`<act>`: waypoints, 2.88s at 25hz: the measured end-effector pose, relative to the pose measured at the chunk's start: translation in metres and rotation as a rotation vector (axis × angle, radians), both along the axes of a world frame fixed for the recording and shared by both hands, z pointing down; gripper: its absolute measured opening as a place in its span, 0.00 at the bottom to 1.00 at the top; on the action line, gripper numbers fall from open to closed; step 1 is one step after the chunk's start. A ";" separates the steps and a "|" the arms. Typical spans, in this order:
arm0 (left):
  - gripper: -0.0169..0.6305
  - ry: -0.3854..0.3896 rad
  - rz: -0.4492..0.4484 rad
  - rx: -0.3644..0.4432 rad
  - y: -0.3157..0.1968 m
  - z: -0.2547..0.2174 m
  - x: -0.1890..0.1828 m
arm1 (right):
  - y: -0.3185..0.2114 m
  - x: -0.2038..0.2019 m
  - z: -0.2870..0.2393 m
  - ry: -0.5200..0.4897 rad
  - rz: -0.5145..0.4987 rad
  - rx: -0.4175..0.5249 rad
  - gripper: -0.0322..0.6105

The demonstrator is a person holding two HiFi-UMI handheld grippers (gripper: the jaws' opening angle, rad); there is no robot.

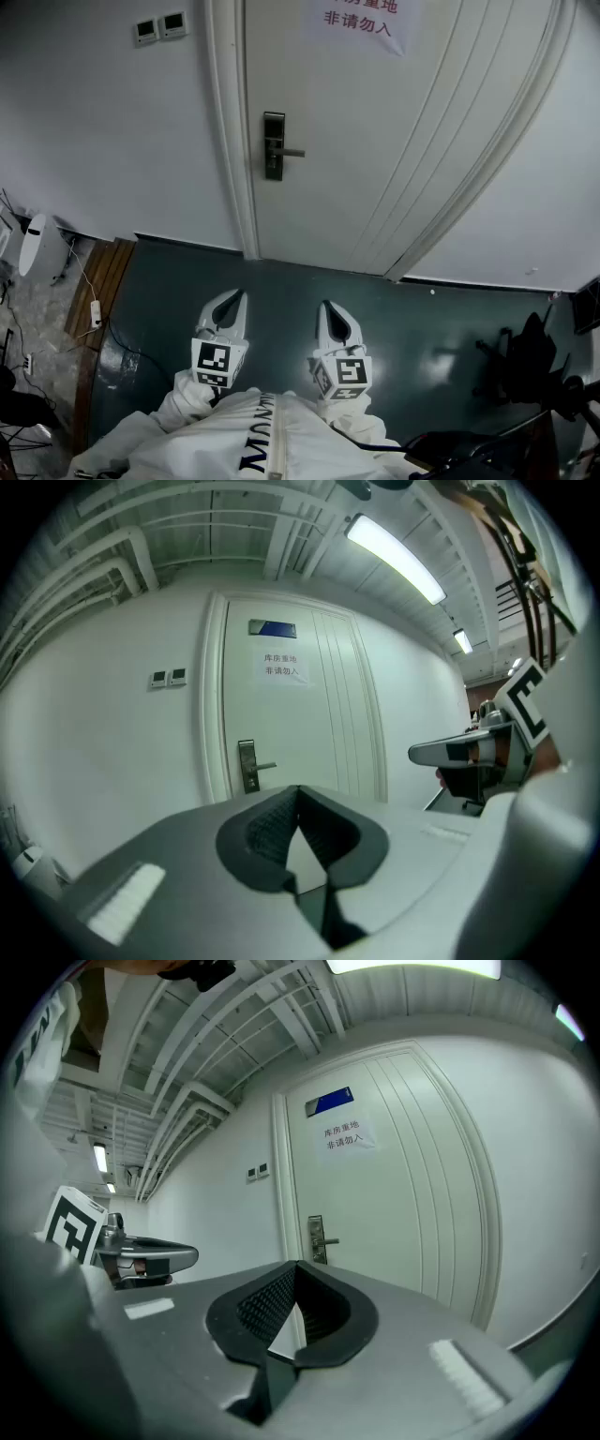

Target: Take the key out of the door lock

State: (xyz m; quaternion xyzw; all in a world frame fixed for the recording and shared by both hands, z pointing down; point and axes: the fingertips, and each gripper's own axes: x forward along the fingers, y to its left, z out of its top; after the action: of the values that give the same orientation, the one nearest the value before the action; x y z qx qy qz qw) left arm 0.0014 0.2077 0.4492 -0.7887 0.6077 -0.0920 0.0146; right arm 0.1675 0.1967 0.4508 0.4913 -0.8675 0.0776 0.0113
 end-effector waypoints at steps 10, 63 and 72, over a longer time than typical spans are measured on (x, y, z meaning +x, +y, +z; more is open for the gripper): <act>0.03 -0.005 -0.012 -0.016 -0.002 0.004 0.003 | 0.000 0.007 0.006 -0.031 -0.014 -0.021 0.05; 0.03 0.043 0.007 -0.081 -0.228 0.034 -0.155 | -0.225 -0.141 0.026 0.039 0.016 -0.119 0.05; 0.03 0.067 0.031 -0.089 -0.262 0.037 -0.192 | -0.250 -0.167 0.020 0.073 0.066 -0.125 0.05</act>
State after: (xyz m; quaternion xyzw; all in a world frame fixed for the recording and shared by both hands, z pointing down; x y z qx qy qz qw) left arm -0.1911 -0.0544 0.4857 -0.8005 0.5909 -0.0924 -0.0396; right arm 0.0003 -0.0533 0.4706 0.5205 -0.8433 0.1138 0.0707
